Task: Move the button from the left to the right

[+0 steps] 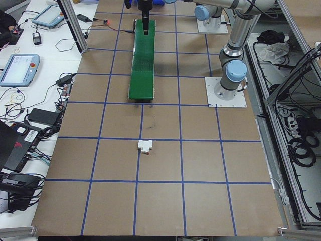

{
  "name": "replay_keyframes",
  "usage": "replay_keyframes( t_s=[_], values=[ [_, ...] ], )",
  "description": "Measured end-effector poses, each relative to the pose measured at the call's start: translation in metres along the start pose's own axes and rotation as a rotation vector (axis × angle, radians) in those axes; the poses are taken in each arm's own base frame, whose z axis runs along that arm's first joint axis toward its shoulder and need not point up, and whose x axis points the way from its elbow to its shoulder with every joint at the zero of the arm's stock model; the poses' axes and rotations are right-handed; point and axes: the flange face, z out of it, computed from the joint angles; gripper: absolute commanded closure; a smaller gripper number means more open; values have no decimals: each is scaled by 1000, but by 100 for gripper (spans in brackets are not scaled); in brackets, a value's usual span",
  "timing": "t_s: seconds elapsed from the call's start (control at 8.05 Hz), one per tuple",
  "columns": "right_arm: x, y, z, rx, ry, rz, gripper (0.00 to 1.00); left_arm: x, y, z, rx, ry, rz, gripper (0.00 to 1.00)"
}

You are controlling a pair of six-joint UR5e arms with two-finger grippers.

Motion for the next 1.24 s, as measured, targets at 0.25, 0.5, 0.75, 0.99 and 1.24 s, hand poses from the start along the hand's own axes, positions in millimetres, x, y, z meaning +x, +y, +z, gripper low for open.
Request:
replay_keyframes(
  t_s=[0.25, 0.5, 0.75, 0.99, 1.24],
  values=[
    [-3, 1, 12, -8, -22, -6, 24, 0, 0, 0, 1, 0, 0, 0],
    [-6, 1, 17, 3, -41, -11, 2, 0, 0, -1, 1, 0, 0, 0],
    [-6, 1, 13, 13, -27, -13, 0, 0, 0, -1, 1, 0, 0, 0],
    [-17, 5, -18, 26, 24, -18, 0, 0, 0, -1, 2, 0, 0, 0],
    [-64, 6, -73, 6, 91, -30, 0, 0, 0, -1, 3, 0, 0, 0]
  ],
)
